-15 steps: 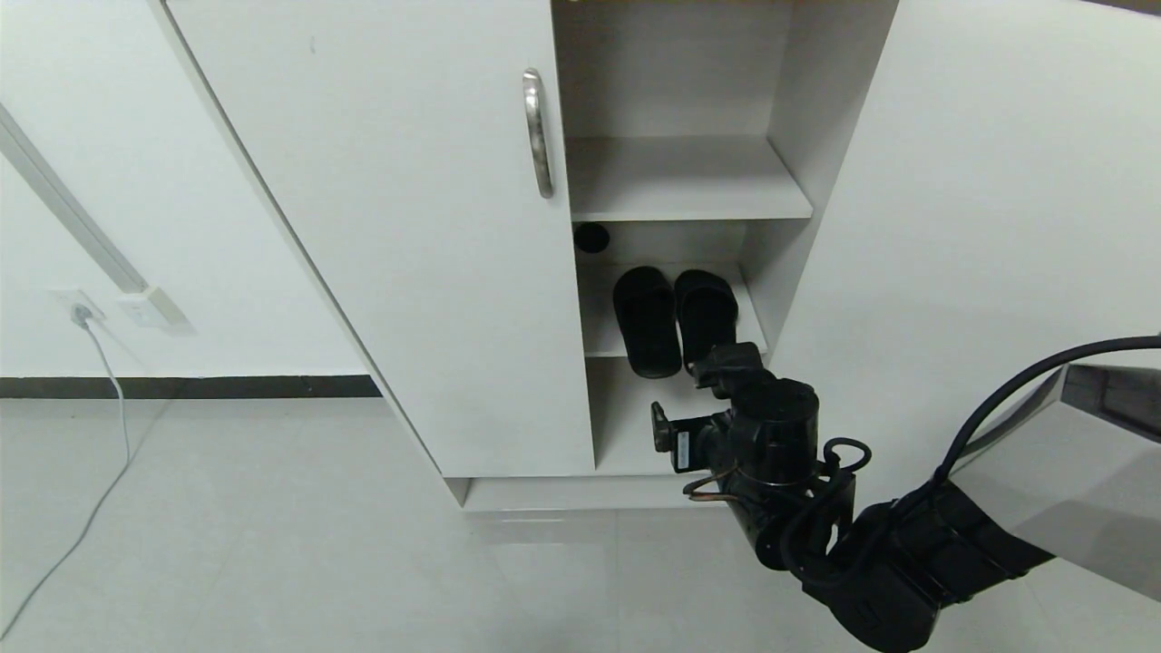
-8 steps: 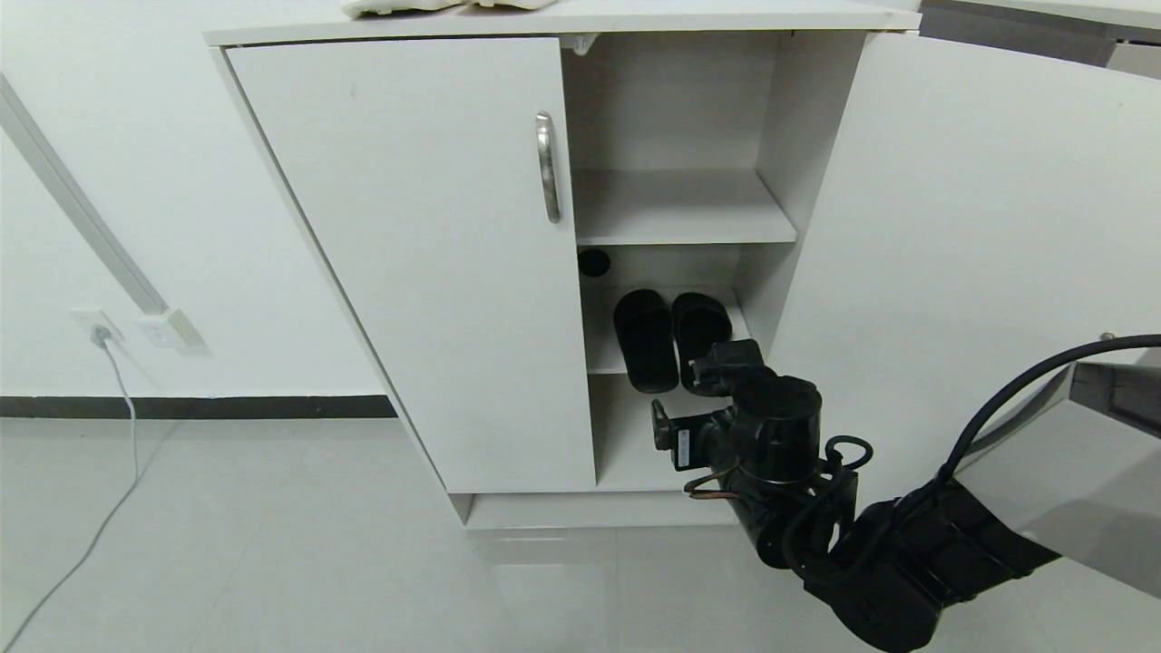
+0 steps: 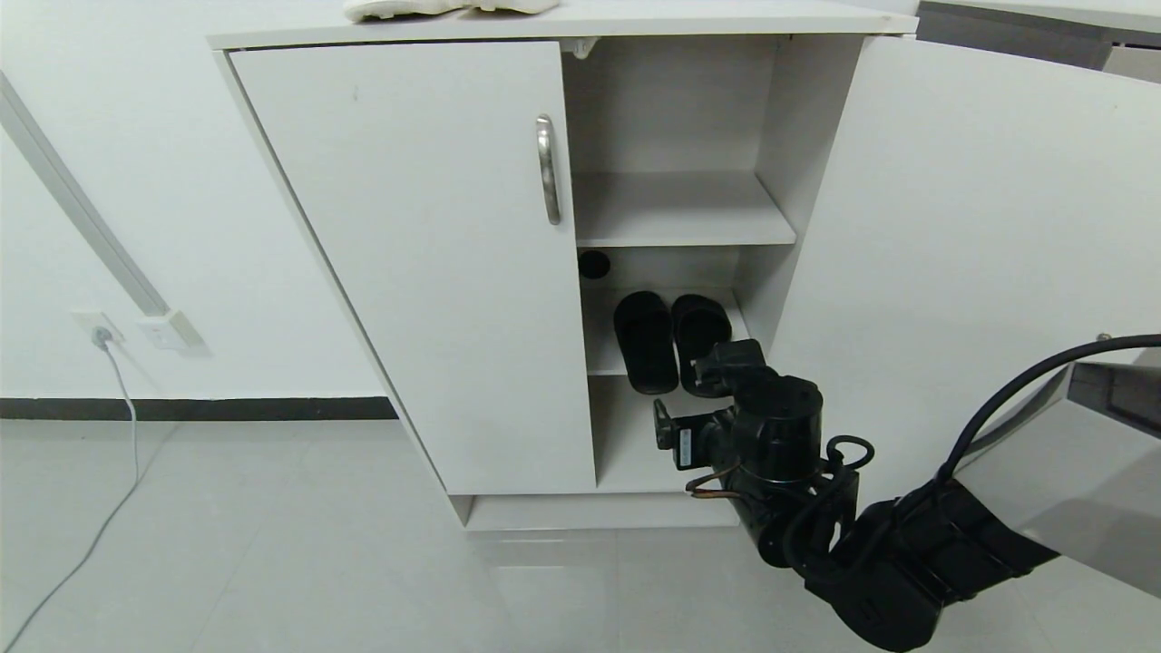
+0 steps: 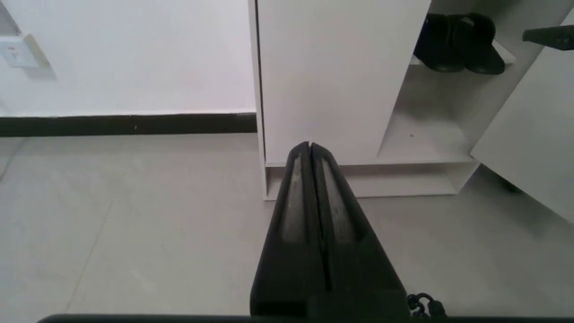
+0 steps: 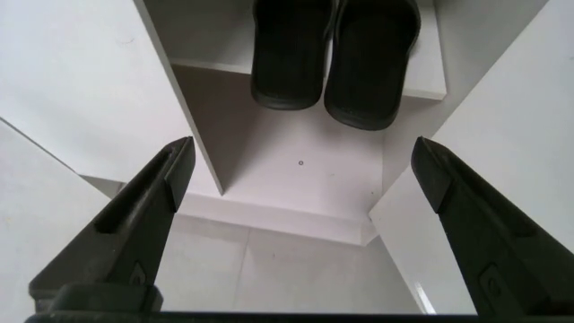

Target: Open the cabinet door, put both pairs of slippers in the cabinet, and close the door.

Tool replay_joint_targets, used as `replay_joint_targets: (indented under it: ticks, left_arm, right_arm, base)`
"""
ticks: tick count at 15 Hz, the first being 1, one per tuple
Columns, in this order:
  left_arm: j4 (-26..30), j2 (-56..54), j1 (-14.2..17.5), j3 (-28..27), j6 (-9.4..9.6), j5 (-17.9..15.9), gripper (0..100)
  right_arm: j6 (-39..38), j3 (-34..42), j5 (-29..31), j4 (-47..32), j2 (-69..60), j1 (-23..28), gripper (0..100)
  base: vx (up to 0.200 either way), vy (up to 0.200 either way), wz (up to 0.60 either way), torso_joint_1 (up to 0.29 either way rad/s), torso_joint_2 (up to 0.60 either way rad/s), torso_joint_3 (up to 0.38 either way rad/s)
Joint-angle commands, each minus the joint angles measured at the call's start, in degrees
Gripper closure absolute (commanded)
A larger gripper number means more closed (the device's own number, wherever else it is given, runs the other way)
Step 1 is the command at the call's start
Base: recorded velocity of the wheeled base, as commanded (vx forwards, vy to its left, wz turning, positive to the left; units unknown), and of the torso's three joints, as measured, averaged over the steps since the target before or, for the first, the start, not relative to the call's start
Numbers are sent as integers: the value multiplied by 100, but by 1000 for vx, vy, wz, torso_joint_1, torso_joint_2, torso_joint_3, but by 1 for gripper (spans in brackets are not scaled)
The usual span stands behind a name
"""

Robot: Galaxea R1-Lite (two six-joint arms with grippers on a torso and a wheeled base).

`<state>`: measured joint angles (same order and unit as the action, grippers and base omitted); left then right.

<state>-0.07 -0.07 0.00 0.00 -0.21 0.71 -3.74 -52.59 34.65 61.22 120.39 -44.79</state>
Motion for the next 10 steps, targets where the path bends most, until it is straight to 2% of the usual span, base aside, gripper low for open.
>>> replay_joint_targets:
  ticks: [1, 4, 10]
  left_arm:
    - [-1, 7, 0, 0, 3, 17, 100]
    - [-1, 7, 0, 0, -6, 8, 100]
    - [-1, 7, 0, 0, 56, 26, 100]
  right_arm:
    - [-4, 3, -2, 4, 2, 5, 0]
    - [-56, 223, -283, 4, -139, 23, 0]
    - [-56, 531, -617, 4, -324, 93, 0]
  base:
    - [0, 0, 0, 0, 0, 0]
    - [0, 0, 0, 0, 0, 0]
    - [0, 200, 0, 7, 2, 4]
